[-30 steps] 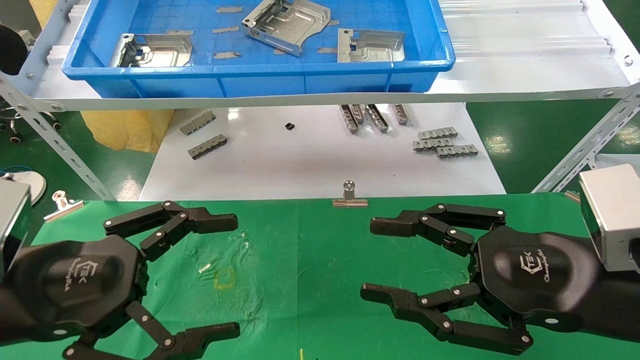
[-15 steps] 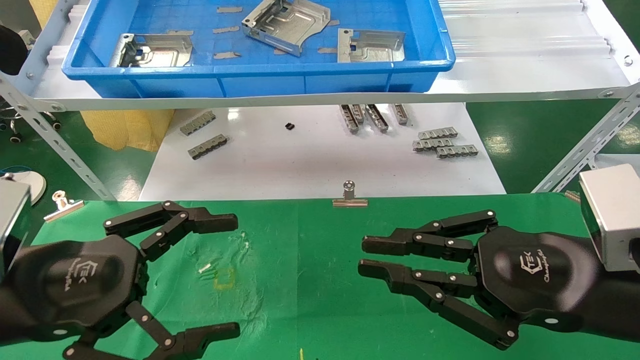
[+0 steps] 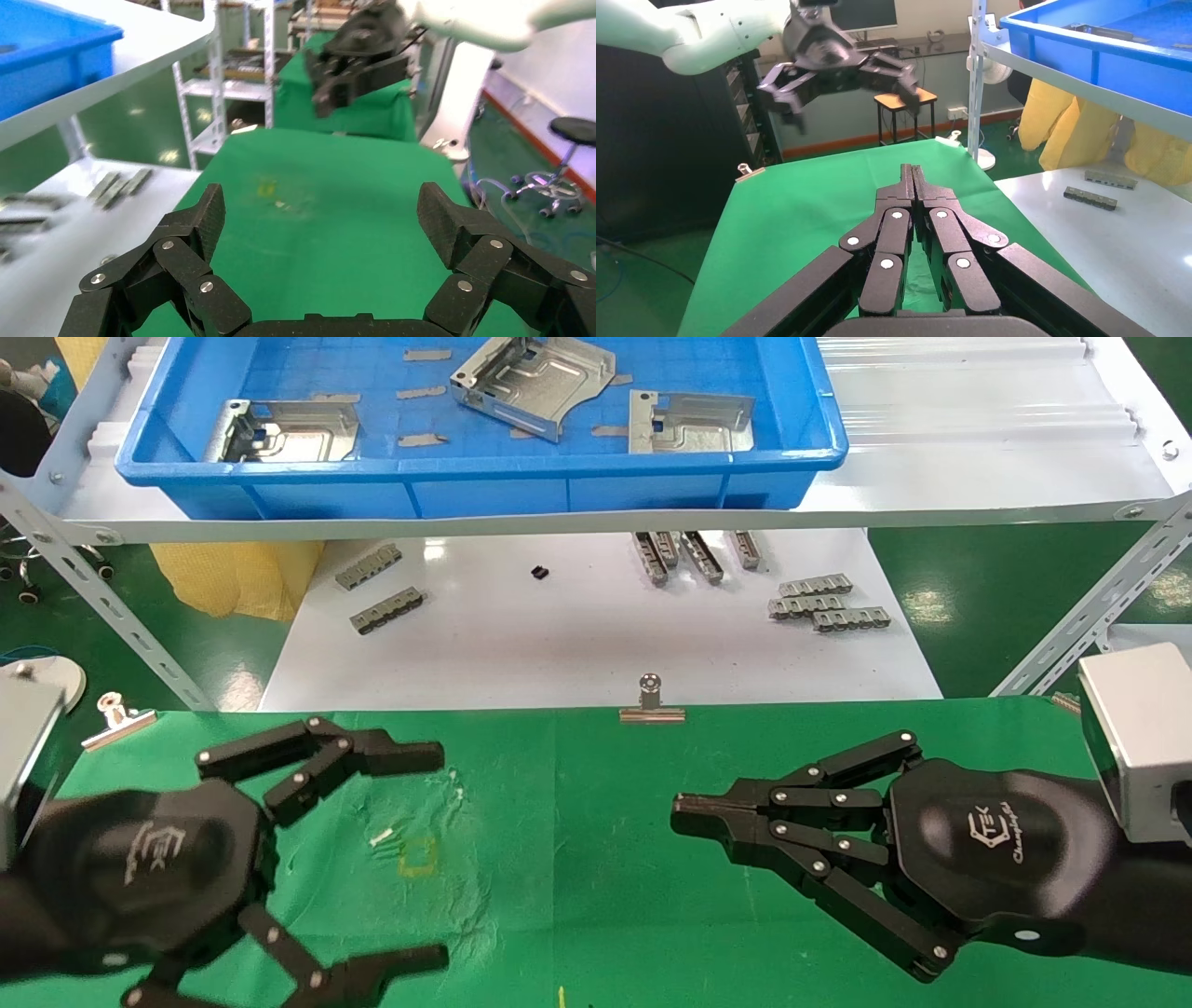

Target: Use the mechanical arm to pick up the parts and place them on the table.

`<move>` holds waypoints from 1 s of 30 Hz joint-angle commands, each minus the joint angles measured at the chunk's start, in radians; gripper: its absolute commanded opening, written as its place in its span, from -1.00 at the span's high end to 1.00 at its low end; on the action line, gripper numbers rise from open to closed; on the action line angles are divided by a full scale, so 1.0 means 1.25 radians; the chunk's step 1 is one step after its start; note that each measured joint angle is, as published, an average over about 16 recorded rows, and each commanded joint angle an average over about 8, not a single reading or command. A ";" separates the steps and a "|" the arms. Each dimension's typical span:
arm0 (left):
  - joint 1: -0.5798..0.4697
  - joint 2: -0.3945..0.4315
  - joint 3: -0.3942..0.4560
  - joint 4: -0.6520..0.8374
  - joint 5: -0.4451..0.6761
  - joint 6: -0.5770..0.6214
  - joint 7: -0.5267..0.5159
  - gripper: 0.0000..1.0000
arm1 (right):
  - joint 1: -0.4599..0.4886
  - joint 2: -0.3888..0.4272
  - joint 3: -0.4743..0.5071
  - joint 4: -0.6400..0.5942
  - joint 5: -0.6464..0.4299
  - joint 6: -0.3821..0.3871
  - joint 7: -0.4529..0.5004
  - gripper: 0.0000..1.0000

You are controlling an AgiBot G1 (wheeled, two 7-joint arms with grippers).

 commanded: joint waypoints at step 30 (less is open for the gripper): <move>-0.677 0.540 0.173 0.925 0.452 -0.517 0.100 0.65 | 0.000 0.000 0.000 0.000 0.000 0.000 0.000 -0.50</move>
